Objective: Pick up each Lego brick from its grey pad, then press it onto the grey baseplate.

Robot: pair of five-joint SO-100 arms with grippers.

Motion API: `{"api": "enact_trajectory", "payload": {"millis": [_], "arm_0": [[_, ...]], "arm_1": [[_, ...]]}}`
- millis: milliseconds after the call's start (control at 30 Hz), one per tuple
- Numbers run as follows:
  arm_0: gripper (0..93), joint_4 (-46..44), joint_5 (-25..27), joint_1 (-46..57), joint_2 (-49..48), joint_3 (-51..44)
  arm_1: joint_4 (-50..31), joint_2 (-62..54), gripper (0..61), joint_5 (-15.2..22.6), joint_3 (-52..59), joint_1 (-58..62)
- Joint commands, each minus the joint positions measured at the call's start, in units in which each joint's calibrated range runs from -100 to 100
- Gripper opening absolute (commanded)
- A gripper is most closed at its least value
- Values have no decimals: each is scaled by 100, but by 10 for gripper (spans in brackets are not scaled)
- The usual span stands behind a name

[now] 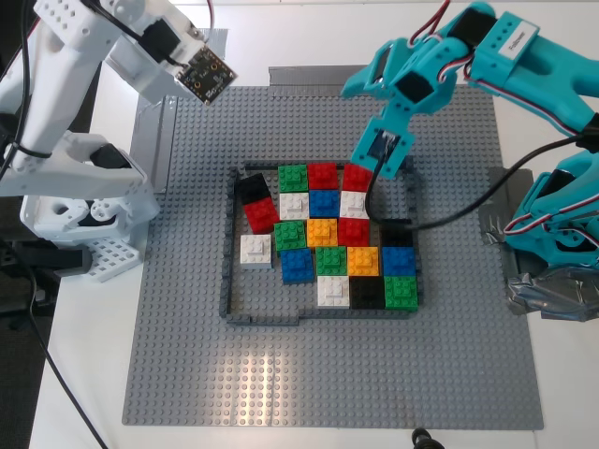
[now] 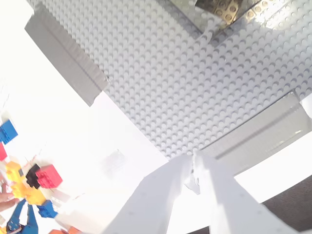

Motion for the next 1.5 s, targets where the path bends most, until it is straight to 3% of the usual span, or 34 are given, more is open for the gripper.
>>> {"api": "enact_trajectory", "payload": {"millis": [0,133,367,567,767,967,1233,1467], "arm_0": [[170,-45,51,946,-325,-295],[0,-329,21,1838,-359,-305],[0,-630,-130,2926,-290,-205],[0,-630,-628,3739,-290,-223],[0,-622,-648,4377,-290,-106],[0,-639,-614,4638,-308,445],[0,-639,-648,4631,-316,779],[0,-801,-653,4544,-368,589]], "arm_1": [[-68,111,2,-19,-209,-612],[-377,678,2,108,-462,-1047],[-1110,1794,2,166,-958,-1453],[-1321,2480,2,186,-1374,-1497],[-1443,3098,2,313,-1807,-1403],[-1582,3467,2,366,-1942,-1308],[-971,4395,2,498,-3179,-1250],[-1126,4309,2,498,-2863,-1229]]}}
